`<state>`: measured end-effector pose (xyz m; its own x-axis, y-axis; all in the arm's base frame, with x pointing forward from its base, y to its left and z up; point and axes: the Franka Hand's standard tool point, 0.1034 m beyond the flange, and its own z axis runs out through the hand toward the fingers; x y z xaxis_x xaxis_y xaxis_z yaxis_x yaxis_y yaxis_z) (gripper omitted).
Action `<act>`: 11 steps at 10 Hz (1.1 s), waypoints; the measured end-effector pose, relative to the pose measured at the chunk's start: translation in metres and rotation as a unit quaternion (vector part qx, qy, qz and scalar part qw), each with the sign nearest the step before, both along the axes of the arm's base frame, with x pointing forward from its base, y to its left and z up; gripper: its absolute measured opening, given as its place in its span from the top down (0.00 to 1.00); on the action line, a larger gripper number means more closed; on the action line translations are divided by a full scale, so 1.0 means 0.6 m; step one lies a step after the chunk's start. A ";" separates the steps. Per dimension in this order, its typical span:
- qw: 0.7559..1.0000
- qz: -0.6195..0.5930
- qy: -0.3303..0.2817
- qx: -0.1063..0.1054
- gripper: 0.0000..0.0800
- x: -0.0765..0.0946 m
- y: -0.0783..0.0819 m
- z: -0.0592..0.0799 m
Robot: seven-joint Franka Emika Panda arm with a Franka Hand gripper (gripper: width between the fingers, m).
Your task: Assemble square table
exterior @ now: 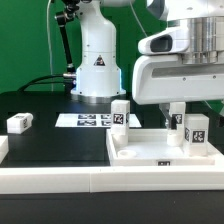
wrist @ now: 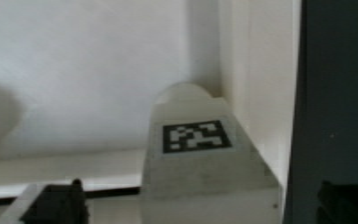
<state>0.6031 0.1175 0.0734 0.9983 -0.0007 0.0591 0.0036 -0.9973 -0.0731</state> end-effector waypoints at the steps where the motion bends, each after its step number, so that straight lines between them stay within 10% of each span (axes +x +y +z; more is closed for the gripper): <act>1: 1.000 0.003 0.000 0.000 0.20 0.000 -0.001 0.000; 2: 1.000 0.003 0.000 0.000 0.20 0.000 0.000 0.000; 4: 1.000 0.003 0.000 0.000 0.64 0.000 -0.001 0.000; 11: 0.987 -0.158 0.005 0.007 0.64 0.001 -0.012 0.000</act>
Offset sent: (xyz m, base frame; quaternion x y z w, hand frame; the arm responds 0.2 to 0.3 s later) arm 0.0000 0.0000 0.0000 0.0000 0.0000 0.0000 1.0000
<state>0.6038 0.1105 0.0732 0.9486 -0.3131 0.0466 -0.3085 -0.9474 -0.0856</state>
